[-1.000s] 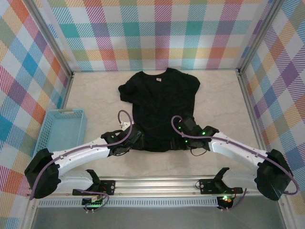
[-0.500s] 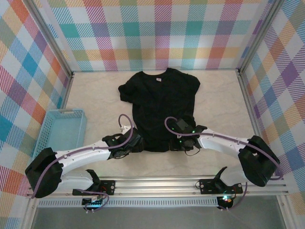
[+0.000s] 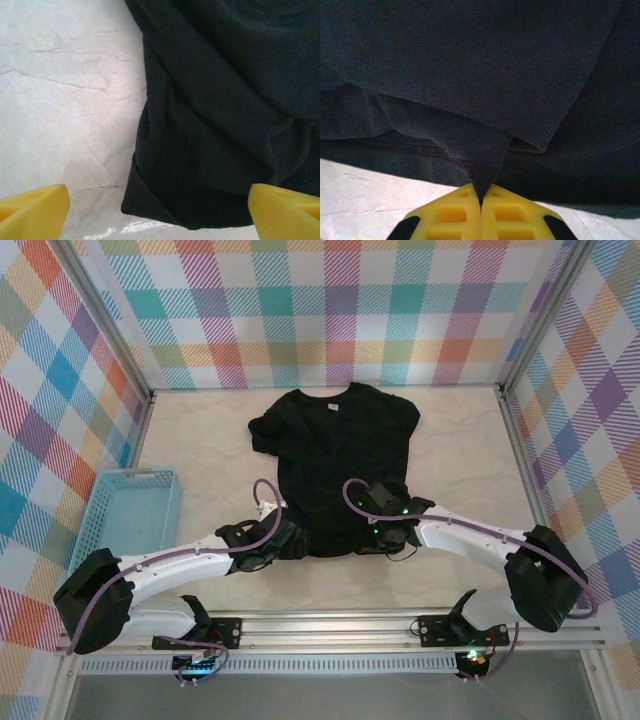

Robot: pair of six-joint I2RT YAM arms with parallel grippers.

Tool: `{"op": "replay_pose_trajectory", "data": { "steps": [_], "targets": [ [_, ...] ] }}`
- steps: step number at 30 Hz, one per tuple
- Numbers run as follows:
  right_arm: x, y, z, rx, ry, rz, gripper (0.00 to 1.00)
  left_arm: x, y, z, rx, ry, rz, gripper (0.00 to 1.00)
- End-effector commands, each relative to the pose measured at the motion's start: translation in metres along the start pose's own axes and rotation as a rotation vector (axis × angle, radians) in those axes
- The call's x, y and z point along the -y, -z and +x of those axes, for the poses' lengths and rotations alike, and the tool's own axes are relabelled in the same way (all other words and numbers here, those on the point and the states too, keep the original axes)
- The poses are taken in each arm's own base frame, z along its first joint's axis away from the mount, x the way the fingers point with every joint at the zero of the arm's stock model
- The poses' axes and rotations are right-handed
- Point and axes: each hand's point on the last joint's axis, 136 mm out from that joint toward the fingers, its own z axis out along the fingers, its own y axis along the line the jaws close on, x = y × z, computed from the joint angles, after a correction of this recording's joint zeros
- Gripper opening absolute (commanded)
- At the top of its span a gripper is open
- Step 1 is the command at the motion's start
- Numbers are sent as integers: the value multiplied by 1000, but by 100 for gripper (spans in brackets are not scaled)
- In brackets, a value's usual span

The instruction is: Fold the inside-out t-shirt

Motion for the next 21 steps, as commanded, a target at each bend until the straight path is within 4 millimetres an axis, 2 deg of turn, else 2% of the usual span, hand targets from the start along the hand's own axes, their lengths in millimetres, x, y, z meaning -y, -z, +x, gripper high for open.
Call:
{"op": "replay_pose_trajectory", "data": {
  "steps": [1,2,5,10,14,17,21],
  "targets": [
    [-10,33,-13,67,41,-20,6,22,12,-11,69,-76,76,97],
    [-13,42,-16,90,48,-37,5,28,17,-11,83,-109,98,100],
    [-22,68,-24,157,62,-89,4,59,35,-25,176,-181,197,100],
    [-35,98,-37,231,79,-149,3,101,60,-32,263,-319,324,100],
    [-46,116,-48,277,89,-192,2,128,63,-34,275,-387,368,100],
    [-53,125,-52,295,96,-221,2,137,57,-44,286,-391,330,100],
    [-55,131,-52,301,102,-229,2,127,45,-71,353,-335,164,100]
  ]
}}
